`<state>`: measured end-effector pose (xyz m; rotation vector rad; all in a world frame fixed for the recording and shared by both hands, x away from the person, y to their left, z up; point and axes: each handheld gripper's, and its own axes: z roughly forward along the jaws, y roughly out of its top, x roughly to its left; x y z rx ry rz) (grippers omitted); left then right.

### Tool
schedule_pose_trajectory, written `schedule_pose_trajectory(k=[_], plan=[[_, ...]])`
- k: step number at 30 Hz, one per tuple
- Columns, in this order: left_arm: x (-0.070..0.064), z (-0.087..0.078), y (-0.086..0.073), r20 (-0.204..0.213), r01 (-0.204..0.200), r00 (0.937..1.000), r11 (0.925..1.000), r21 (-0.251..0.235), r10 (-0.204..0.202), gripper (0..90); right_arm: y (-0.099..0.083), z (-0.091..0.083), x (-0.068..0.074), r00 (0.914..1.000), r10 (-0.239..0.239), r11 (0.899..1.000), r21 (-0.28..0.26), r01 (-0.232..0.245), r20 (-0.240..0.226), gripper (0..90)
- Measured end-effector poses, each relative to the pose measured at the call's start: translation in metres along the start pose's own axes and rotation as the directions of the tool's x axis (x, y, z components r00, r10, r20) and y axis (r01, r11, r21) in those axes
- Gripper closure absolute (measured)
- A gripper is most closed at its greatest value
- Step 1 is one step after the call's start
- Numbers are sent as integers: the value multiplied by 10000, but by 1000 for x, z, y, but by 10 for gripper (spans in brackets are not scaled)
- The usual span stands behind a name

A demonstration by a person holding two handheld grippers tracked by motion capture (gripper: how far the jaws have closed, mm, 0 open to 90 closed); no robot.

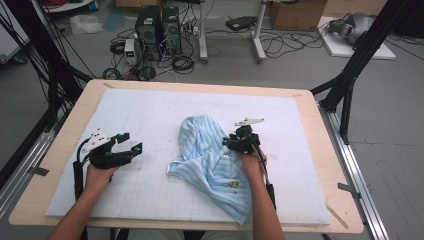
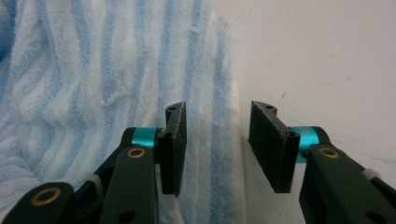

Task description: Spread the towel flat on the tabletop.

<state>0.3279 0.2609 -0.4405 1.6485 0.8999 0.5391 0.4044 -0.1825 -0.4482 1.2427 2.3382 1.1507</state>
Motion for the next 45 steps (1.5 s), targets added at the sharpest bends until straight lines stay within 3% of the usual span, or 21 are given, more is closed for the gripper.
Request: schedule_pose_trajectory(k=[1,3,5,9,10,13,15,17,23,30,33,38,43,45], plan=[[0,0,0,1,-10,10000,10000,12,10,286,0,0,0,10000,0,10000,0,0,0,691],[-1,1,0,20,-40,10000,10000,35,40,286,-2,-4,4,9984,-565,9982,213,564,50,833],[-2,1,0,43,-72,10000,10000,48,72,286,-4,-9,6,9964,-850,9959,299,849,-7,855],[-2,0,0,8,-60,10000,10000,70,60,286,-15,-26,7,9931,-1145,9934,104,1143,238,856],[-2,1,0,20,-34,10000,10000,78,34,286,-22,-38,6,9910,-1240,9923,55,1239,502,855],[-2,1,0,42,-63,10000,9999,105,63,286,-28,-51,6,9851,-1504,9886,106,1500,838,854],[-3,2,0,57,-112,9999,9999,97,111,286,-33,-63,6,9841,-1576,9875,97,1573,820,842],[-6,4,0,110,-99,9999,9999,104,97,286,-36,-73,7,9843,-1630,9865,-72,1639,678,767],[-15,10,1,414,-292,9987,9994,210,283,294,-43,-89,3,9807,-1290,9869,-778,1415,1472,517],[-17,21,6,697,-135,9975,9989,457,102,295,-44,-93,-4,9791,-932,9844,-1306,1178,1807,367],[-19,28,10,749,-163,9971,9979,634,116,295,-43,-93,-3,9808,-855,9821,-1508,1126,1752,348],[-24,45,19,892,213,9956,9974,691,-274,296,-43,-98,-5,9843,-713,9735,-2036,1038,1612,344],[-29,66,34,1086,352,9930,9949,945,-454,260,-45,-101,-10,9892,-230,9724,-2265,557,1445,324],[-32,75,38,1113,406,9925,9959,808,-495,250,-45,-102,-12,9896,-110,9696,-2405,456,1435,321]])
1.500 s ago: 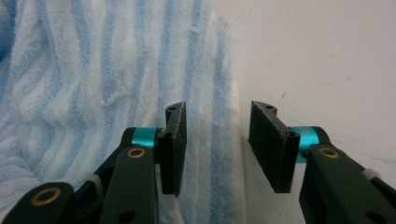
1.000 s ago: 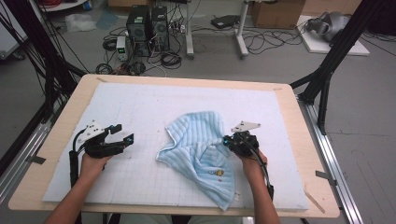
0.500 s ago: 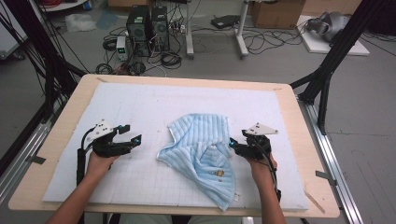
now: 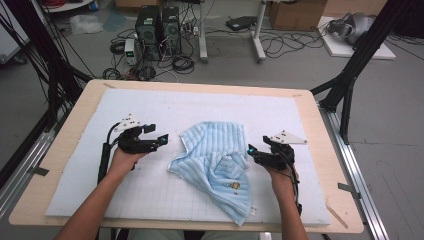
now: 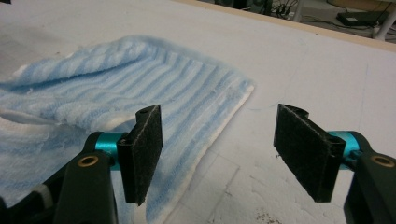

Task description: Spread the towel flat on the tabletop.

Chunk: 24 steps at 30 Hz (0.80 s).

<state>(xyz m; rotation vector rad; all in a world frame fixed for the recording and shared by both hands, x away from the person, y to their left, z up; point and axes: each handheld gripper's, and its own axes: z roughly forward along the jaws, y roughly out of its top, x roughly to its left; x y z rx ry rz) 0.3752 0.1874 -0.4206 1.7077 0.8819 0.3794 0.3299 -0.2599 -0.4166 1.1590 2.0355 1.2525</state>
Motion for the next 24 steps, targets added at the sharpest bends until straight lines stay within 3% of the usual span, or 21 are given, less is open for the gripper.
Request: schedule_pose_trajectory(k=[7,10,15,17,23,24], plan=[[-10,34,12,51,-101,9999,9984,548,98,251,0,-1,-2,9999,114,9999,-66,-114,-35,317],[-15,47,12,-39,-393,9992,9970,672,397,269,-1,-2,-3,9998,191,9998,-66,-191,-42,316],[-18,66,7,-252,-384,9988,9883,1474,426,317,-3,-2,-6,9994,348,9994,-39,-348,-2,315],[-22,74,7,-319,-643,9969,9801,1879,715,320,-4,-2,-7,9991,417,9991,-56,-417,-27,314],[-35,95,-2,-356,-1476,9854,9387,3116,1667,338,-4,-1,-7,9990,449,9990,-14,-449,-44,312],[-36,97,-4,-398,-1536,9837,9348,3203,1752,337,-4,-1,-7,9991,431,9991,-22,-431,-39,312]])
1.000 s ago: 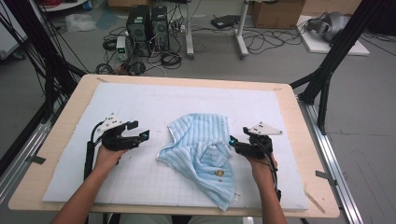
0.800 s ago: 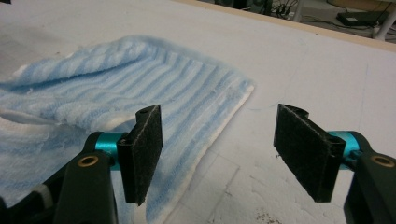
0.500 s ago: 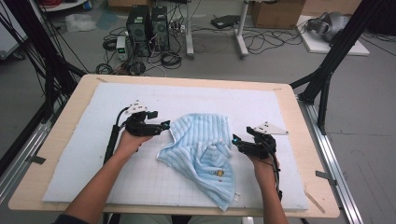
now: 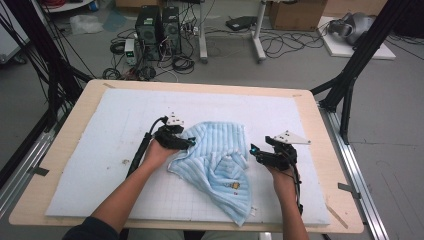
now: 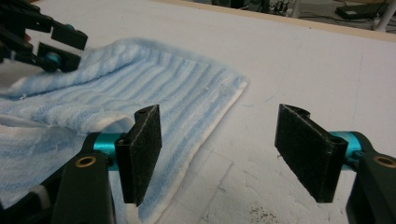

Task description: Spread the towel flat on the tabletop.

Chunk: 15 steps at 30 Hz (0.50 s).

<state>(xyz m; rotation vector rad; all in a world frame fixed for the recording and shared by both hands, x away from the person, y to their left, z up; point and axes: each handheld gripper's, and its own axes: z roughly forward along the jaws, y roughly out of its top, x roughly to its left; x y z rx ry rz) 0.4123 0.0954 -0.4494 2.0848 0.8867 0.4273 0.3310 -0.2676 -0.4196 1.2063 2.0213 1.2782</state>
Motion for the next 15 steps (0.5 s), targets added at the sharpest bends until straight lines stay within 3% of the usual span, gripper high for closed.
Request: schedule_pose_trajectory(k=[3,6,8,10,15], plan=[[-2,1,0,102,-100,9999,9999,-61,100,356,0,0,0,10000,77,10000,23,-77,-38,312],[1,0,-1,855,-32,9963,10000,-85,39,539,-1,2,0,9999,94,9999,70,-94,-50,312],[2,-1,-1,970,-77,9952,9999,-105,87,641,-1,3,0,9999,71,9998,164,-70,-85,312],[4,-2,-1,884,-231,9958,9997,-72,237,788,-1,4,1,10000,-8,9998,205,10,-97,312],[20,-7,-1,43,200,9998,9985,-504,-198,839,-1,3,1,9999,34,9998,173,-32,-122,312]])
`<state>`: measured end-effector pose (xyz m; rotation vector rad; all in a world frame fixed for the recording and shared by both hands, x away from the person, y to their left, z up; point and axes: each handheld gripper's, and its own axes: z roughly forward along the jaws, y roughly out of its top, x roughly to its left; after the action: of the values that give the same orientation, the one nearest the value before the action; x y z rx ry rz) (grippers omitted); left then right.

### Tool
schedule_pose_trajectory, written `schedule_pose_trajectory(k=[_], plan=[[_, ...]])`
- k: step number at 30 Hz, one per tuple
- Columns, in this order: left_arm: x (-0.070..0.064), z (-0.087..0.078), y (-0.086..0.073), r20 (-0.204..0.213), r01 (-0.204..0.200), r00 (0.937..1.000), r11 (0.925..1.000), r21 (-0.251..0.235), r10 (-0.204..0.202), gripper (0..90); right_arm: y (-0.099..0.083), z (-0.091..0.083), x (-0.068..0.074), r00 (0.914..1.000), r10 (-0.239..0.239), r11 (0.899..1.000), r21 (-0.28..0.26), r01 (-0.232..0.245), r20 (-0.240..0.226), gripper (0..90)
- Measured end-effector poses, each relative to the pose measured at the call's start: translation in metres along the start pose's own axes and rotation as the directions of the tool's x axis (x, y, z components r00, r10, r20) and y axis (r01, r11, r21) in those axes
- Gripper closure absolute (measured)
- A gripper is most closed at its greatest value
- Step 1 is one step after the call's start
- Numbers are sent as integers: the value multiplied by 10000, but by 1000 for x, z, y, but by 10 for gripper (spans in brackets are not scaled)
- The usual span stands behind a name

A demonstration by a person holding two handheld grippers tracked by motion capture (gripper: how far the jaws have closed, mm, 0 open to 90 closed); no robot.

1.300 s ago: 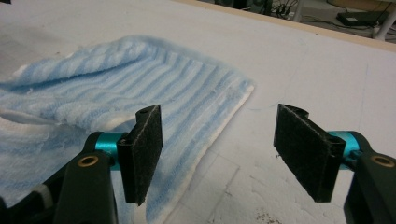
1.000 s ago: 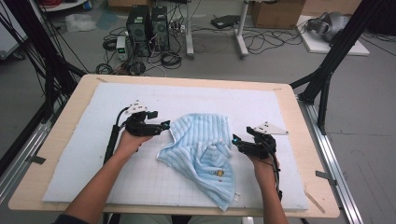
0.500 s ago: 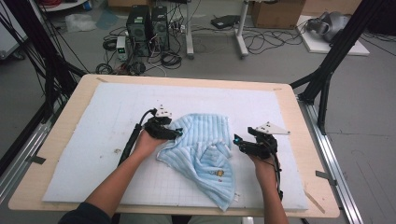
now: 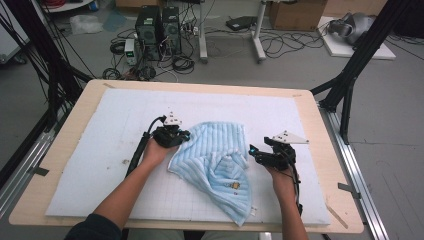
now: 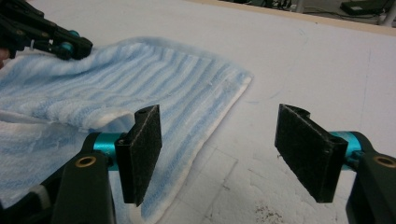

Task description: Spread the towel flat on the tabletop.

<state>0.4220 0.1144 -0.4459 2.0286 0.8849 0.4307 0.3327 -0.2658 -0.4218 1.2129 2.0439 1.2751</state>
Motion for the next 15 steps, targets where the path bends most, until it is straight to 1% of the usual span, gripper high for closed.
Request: schedule_pose_trajectory(k=[1,2,4,6,8,9,10,11,12,14,15], plan=[[6,-2,0,-154,184,9997,9998,-71,-185,845,0,0,-1,10000,35,10000,0,-35,-29,312],[12,-4,0,-189,369,9991,9993,3,-369,849,0,0,-1,10000,62,10000,-14,-62,-43,312],[24,-8,-1,-417,573,9975,9983,-104,-577,851,-1,0,-1,9999,119,9999,33,-119,-42,312],[35,-12,-5,-739,913,9930,9956,-213,-927,860,-1,0,-1,9999,122,9999,46,-122,-56,313],[46,-15,-8,-928,1256,9874,9914,-359,-1285,860,-2,1,-2,9999,129,9999,91,-129,-38,313],[49,-16,-8,-989,1288,9864,9912,-311,-1312,860,-2,2,-2,9998,168,9998,114,-167,-63,313],[51,-16,-9,-985,1248,9870,9919,-249,-1267,856,-2,2,-2,9998,175,9997,155,-174,-66,313],[51,-16,-9,-932,1357,9860,9902,-343,-1383,845,-3,3,-1,9999,143,9998,153,-143,-51,314],[50,-17,-8,-946,1377,9856,9899,-333,-1403,814,-3,3,-1,9998,172,9996,206,-170,-51,315],[49,-18,-7,-925,1661,9810,9847,-532,-1705,644,-3,3,-1,9998,167,9997,187,-166,-51,318],[48,-19,-6,-883,1665,9812,9841,-621,-1715,614,-3,3,-2,9998,171,9997,175,-170,-67,323]])
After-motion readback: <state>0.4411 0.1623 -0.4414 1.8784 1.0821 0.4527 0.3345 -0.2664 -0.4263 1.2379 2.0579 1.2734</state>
